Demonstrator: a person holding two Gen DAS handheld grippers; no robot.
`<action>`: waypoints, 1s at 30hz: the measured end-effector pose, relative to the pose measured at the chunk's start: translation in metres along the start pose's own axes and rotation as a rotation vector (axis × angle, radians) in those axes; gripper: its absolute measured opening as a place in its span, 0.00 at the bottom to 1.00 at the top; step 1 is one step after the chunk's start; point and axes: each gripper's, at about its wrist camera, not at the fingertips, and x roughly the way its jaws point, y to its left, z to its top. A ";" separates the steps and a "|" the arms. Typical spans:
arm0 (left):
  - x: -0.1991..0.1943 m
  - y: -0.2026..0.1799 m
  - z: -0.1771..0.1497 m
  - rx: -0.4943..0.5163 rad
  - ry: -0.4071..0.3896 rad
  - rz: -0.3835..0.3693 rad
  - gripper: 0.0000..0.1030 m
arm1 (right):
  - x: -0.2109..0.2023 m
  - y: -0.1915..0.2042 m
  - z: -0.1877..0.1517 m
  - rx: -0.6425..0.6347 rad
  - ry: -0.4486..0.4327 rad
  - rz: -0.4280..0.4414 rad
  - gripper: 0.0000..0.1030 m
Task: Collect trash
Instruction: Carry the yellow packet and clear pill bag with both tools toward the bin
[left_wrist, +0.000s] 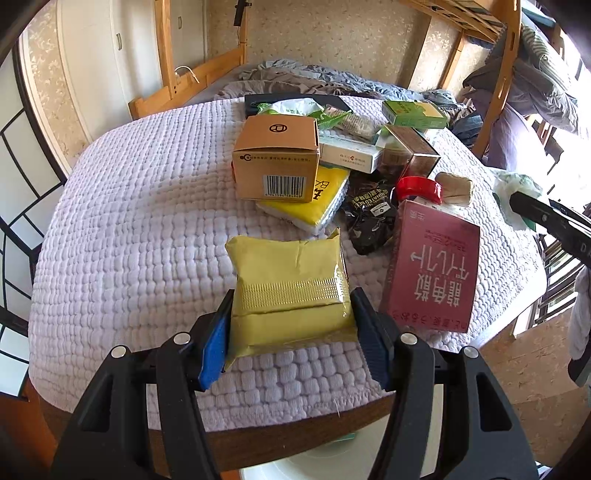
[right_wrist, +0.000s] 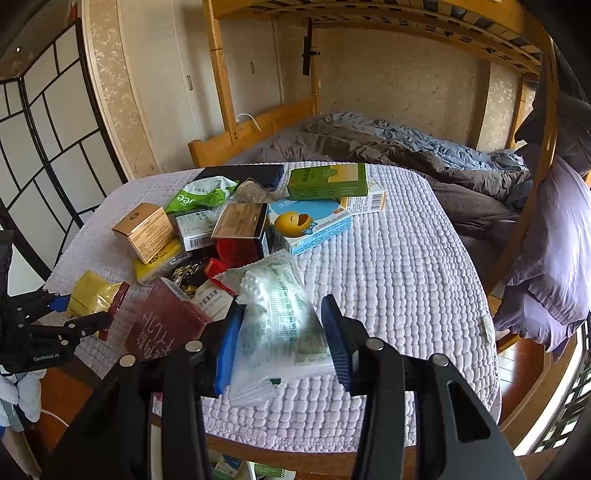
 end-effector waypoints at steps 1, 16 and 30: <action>-0.001 0.000 -0.001 -0.001 0.000 0.001 0.60 | -0.002 0.003 -0.002 -0.005 0.000 0.003 0.41; -0.021 -0.005 -0.017 -0.018 -0.009 0.017 0.60 | -0.021 0.035 -0.034 -0.034 0.030 0.063 0.41; -0.033 -0.012 -0.035 -0.001 -0.004 0.015 0.60 | -0.030 0.054 -0.058 -0.041 0.070 0.111 0.41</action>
